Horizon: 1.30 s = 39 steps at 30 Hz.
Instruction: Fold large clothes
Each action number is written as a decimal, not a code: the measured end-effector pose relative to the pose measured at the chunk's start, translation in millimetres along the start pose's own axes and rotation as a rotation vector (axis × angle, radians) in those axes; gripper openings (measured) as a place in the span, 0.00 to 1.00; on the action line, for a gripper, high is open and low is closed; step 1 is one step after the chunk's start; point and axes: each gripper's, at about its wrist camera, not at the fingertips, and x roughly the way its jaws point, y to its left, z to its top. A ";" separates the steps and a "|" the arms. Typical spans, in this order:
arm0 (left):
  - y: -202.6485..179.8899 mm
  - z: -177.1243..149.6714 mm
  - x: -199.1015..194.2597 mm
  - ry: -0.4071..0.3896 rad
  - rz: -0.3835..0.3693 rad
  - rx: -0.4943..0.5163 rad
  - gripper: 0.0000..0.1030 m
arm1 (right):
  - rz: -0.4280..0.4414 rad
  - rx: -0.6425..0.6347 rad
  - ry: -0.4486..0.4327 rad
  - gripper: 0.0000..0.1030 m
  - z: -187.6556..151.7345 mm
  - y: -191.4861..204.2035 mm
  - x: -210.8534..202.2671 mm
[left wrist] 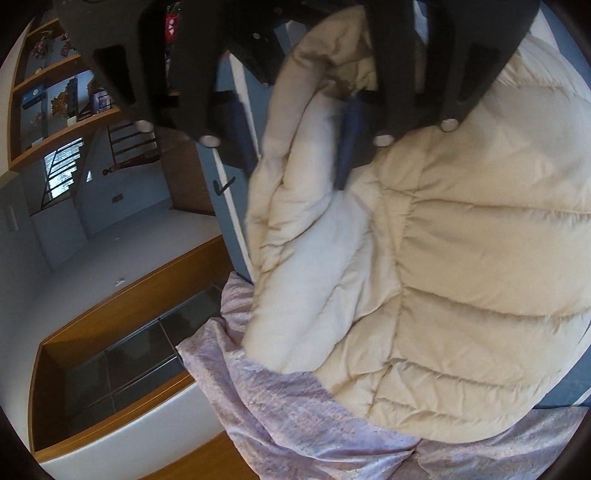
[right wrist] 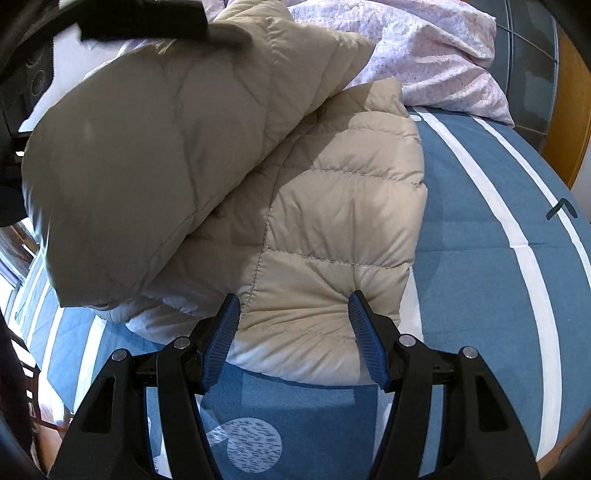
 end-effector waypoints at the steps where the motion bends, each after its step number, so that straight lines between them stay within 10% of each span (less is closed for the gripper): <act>1: -1.4 0.4 -2.8 -0.005 0.001 0.002 0.50 | 0.001 0.002 0.000 0.61 0.3 -0.7 0.3; 23: 50.4 16.9 -79.5 -0.136 0.369 0.097 0.64 | 0.013 0.035 0.015 0.61 3.3 -6.3 3.6; 39: 50.9 -4.0 -28.7 -0.073 0.401 0.146 0.66 | 0.022 0.070 0.007 0.61 7.7 -23.3 -4.6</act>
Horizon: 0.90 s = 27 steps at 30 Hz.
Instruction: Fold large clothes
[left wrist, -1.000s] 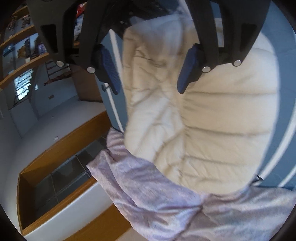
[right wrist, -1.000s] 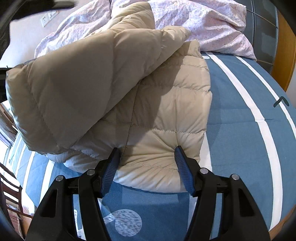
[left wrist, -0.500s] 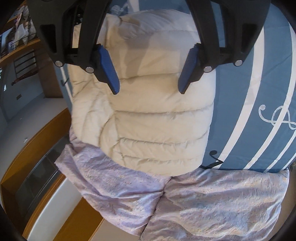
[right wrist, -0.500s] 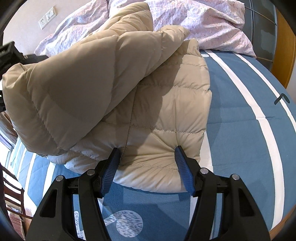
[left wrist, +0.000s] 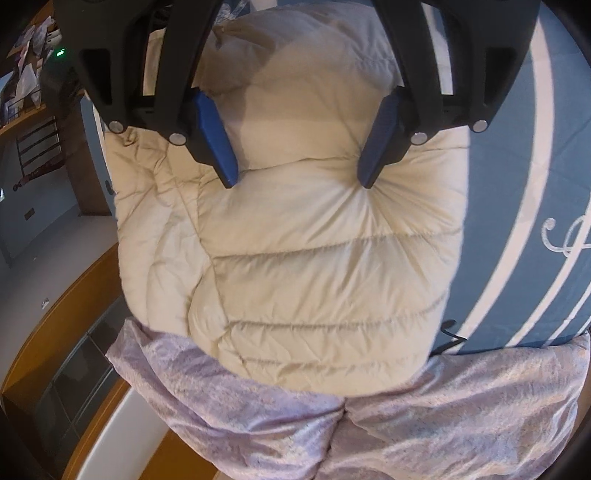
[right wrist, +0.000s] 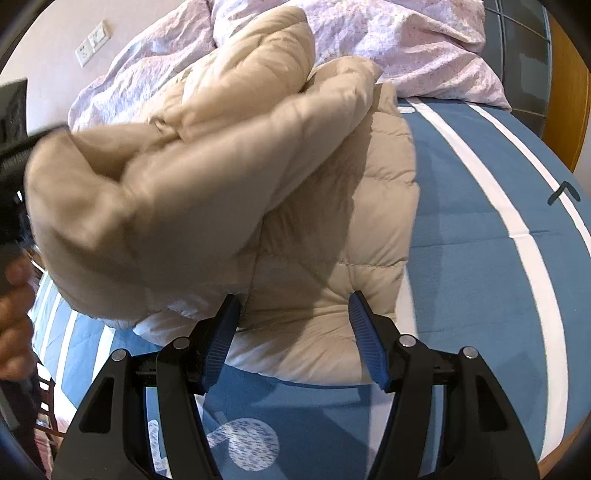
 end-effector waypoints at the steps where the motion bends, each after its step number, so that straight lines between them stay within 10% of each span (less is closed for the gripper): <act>1: -2.9 -2.2 3.3 0.002 0.001 0.007 0.66 | -0.016 0.006 -0.006 0.61 1.3 -4.1 -2.9; 8: -9.5 -7.8 15.4 0.005 -0.013 0.015 0.68 | -0.166 0.100 -0.053 0.61 28.9 -52.1 -29.4; 16: -11.9 -11.4 25.8 -0.002 -0.045 0.015 0.70 | -0.085 0.028 -0.173 0.52 89.0 -13.9 -56.2; 27: -14.4 -13.2 35.2 -0.005 -0.072 0.028 0.72 | -0.009 -0.037 -0.115 0.42 127.6 34.1 4.0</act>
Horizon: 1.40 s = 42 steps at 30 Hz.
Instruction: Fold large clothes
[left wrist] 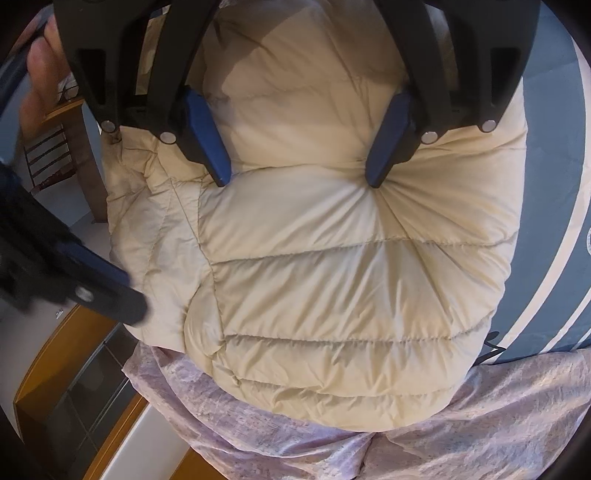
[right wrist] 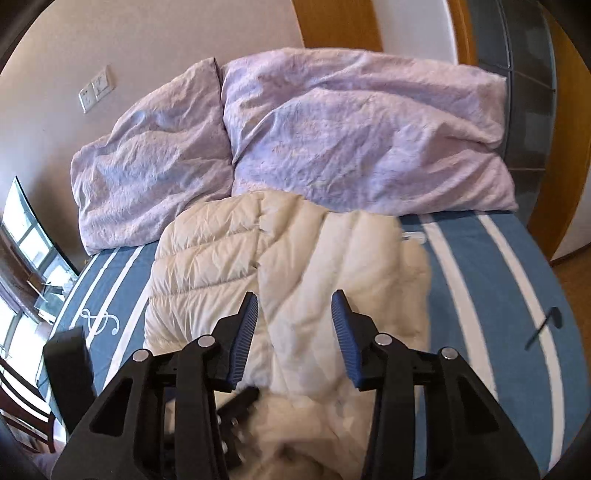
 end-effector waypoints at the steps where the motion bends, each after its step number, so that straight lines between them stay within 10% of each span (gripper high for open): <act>1: 0.4 0.0 0.2 0.000 -0.005 0.001 0.72 | -0.009 0.009 0.014 0.42 -1.6 -2.8 6.2; 22: 0.7 17.5 -25.0 -0.006 -0.093 0.010 0.67 | -0.131 0.133 0.143 0.32 -50.2 -62.9 56.5; 42: -5.1 83.9 -35.9 -0.107 0.174 0.234 0.74 | -0.116 0.156 0.134 0.32 -60.9 -72.4 61.5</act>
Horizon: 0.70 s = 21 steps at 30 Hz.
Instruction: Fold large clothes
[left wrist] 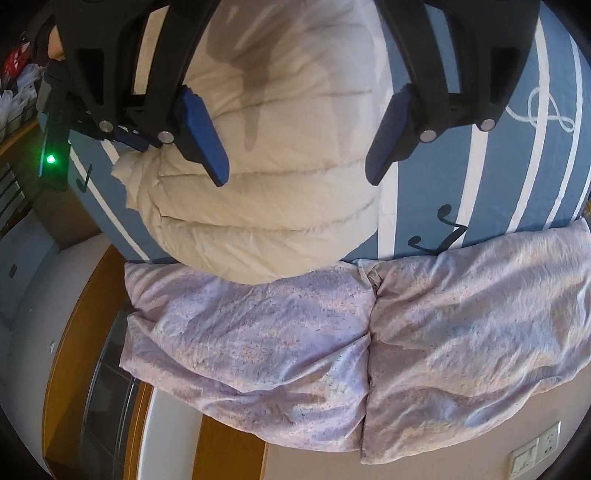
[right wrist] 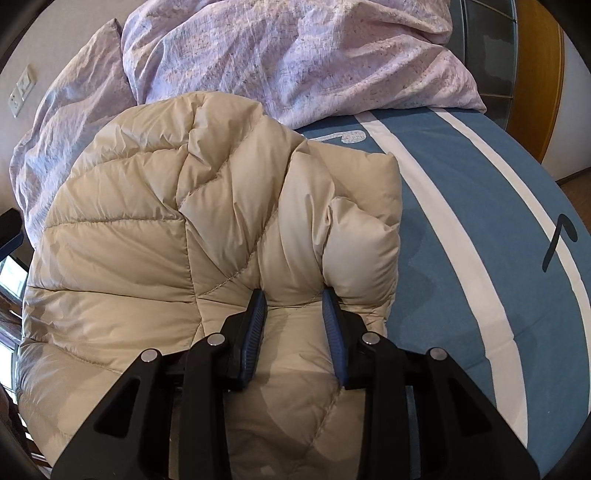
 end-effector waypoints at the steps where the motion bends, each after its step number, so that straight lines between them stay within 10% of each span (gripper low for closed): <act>1: -1.0 0.2 3.1 0.003 -0.001 0.005 0.74 | 0.000 0.000 -0.001 0.32 -0.3 0.4 -0.3; 21: 6.6 -10.2 76.3 0.049 0.063 0.079 0.84 | 0.043 0.028 -0.040 0.32 -4.8 -6.6 0.5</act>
